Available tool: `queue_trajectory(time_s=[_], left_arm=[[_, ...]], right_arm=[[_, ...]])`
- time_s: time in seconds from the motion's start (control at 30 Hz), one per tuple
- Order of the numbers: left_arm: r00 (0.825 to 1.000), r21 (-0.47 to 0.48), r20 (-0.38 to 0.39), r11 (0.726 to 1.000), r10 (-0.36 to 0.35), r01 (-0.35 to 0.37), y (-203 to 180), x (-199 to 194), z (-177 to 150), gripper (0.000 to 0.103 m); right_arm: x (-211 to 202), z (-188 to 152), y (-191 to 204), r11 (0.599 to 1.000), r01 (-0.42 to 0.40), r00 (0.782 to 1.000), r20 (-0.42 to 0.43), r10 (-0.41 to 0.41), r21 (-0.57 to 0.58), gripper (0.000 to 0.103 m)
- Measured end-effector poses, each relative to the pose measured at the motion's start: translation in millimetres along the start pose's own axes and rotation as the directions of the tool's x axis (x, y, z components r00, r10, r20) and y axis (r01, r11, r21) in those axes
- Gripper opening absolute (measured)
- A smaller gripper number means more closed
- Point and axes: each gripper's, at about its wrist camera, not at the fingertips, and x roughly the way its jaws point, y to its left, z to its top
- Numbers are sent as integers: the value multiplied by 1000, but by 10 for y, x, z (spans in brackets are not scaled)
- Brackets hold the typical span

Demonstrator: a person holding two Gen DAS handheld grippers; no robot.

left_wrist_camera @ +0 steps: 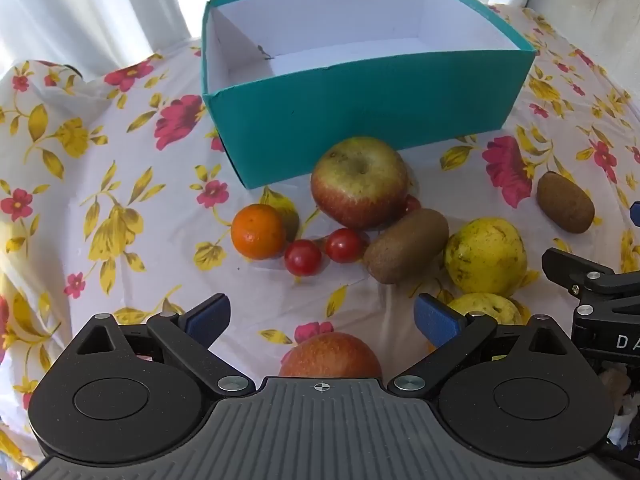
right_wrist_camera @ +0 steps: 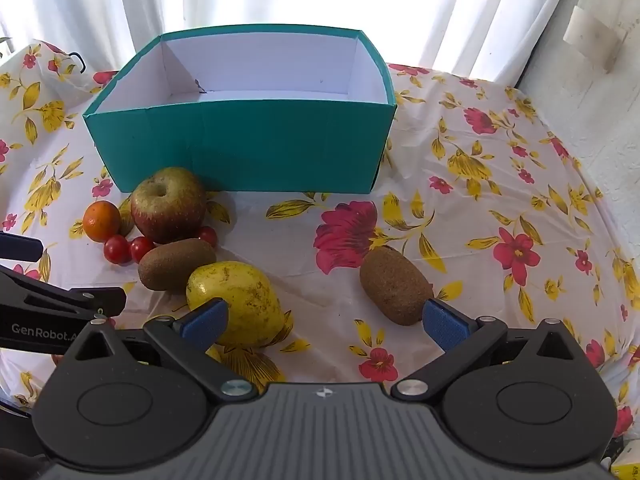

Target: Organize fruits

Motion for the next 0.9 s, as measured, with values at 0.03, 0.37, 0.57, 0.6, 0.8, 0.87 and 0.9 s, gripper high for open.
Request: queue_trajectory(time_s=[0.03, 0.37, 0.57, 0.6, 0.8, 0.87, 0.9], left_arm=[[1000, -1, 2, 1000, 0, 0, 1, -2, 0, 101], [1000, 0, -4, 1000, 2, -2, 12, 33, -17, 101], [1000, 0, -5, 1000, 2, -2, -10, 22, -38, 101], [1000, 0, -4, 1000, 3, -3, -11, 18, -39, 101], [1000, -1, -5, 1000, 3, -3, -1, 34, -41, 101], [1000, -1, -6, 1000, 2, -2, 2, 29, -39, 101], [1000, -2, -5, 1000, 1, -1, 3, 27, -43, 101]], right_arm=[[0, -1, 3, 1000, 2, 1000, -3, -2, -2, 103], [-20, -14, -9, 1000, -2, 1000, 1, 2, -1, 103], [-39, -2, -17, 1000, 0, 1000, 1, 0, -3, 103], [-31, -3, -11, 1000, 1, 1000, 2, -1, -4, 103], [-25, -7, 11, 1000, -4, 1000, 9, 4, -10, 103], [-30, -8, 18, 1000, -6, 1000, 11, 6, -13, 103], [-35, -6, 18, 1000, -6, 1000, 11, 6, -14, 103]])
